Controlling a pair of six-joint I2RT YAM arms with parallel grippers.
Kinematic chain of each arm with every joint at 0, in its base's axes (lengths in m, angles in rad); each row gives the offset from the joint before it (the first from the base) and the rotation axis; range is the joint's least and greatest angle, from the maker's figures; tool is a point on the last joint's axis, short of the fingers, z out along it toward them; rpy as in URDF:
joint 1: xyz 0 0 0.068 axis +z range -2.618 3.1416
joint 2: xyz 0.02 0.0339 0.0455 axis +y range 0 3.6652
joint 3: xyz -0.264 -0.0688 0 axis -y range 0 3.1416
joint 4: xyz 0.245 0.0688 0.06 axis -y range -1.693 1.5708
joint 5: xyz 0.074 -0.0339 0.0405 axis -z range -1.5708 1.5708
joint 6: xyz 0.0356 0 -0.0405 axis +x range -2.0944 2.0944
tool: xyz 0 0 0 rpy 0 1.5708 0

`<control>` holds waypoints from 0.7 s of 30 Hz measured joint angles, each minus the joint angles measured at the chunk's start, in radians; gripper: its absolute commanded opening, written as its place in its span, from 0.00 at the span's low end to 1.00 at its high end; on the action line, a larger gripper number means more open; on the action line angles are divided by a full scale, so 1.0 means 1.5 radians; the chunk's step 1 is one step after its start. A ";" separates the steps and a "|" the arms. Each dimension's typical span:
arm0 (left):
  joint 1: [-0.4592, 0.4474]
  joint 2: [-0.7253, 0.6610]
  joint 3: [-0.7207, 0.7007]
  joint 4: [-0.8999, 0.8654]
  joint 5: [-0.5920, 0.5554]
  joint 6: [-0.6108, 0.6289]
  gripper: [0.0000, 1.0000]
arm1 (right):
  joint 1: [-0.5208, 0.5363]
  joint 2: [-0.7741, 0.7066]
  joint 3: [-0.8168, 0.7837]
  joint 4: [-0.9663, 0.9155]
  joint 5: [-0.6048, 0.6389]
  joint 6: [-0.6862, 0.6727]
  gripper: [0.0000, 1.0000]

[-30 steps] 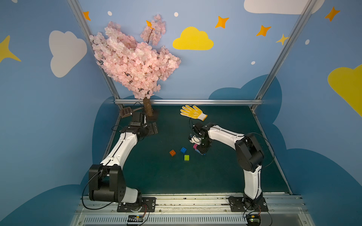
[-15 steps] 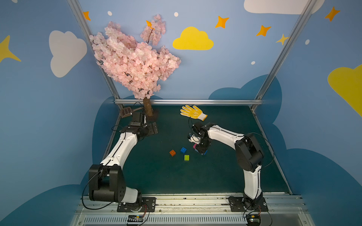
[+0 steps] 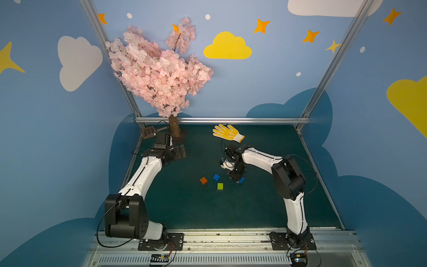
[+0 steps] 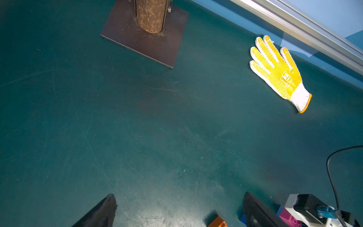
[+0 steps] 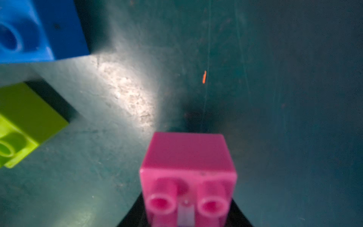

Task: Assemble the letter y with lego
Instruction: Pick up the lego brick from the center of the board.

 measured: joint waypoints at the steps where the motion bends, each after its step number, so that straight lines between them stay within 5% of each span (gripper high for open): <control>1: 0.000 0.000 0.000 0.000 0.000 0.000 1.00 | 0.000 0.000 0.000 0.000 -0.002 0.001 0.27; 13: -0.030 0.000 0.000 -0.004 -0.003 -0.003 0.97 | -0.002 -0.041 -0.011 -0.003 -0.010 -0.001 0.08; 21: -0.249 -0.001 -0.040 0.007 -0.023 -0.077 0.95 | -0.038 -0.187 -0.020 -0.029 0.032 0.060 0.06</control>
